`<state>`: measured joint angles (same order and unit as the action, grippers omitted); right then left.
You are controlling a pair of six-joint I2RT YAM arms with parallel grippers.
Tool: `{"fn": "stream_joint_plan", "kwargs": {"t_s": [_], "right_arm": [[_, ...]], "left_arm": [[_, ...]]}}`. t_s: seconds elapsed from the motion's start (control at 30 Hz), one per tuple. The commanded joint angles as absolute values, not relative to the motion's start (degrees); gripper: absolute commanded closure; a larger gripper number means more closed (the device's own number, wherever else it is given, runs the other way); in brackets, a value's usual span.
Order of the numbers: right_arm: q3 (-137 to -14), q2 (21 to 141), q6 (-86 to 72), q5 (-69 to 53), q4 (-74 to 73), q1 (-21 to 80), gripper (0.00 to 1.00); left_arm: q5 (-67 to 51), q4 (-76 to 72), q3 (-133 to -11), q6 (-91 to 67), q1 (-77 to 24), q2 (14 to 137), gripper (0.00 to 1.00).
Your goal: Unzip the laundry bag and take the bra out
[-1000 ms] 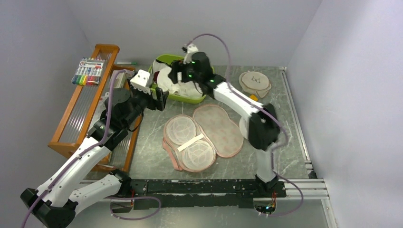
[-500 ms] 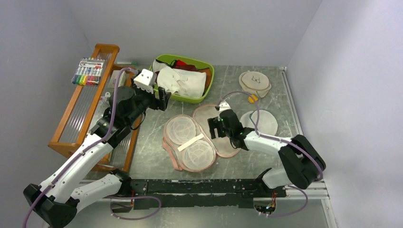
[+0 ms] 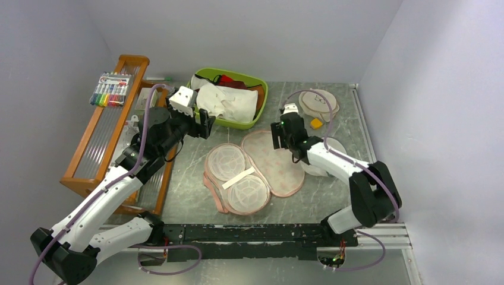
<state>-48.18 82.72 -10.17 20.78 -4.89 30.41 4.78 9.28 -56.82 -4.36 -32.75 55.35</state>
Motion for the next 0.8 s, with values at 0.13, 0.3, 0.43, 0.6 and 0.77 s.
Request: {"fn": "stream_joint_plan", "kwargs": {"t_s": [0.13,0.3,0.43,0.6,0.77], "right_arm": [[-51.5,89.7,-11.2,0.0,-11.9,20.9,0.38],[-50.3,92.2,-11.3,-4.9,-8.6,16.8,0.49],[-49.7,94.7,-11.5,-6.3,-6.1,15.3,0.49],[-49.8,97.2,-11.7,-6.3,-4.7,14.7,0.48],[-47.0,98.0,-13.5,-8.5,-1.7,14.7,0.56]], "left_arm": [[3.4,8.6,-58.7,-5.0,-32.3,54.2,0.13],[3.2,8.7,-58.8,-5.1,-32.2,54.6,0.13],[3.0,8.8,-58.9,-5.3,-32.3,55.0,0.13],[2.6,8.7,-58.8,-5.5,-32.3,55.1,0.13],[2.7,9.0,-58.9,-5.5,-32.3,55.6,0.13]]}}
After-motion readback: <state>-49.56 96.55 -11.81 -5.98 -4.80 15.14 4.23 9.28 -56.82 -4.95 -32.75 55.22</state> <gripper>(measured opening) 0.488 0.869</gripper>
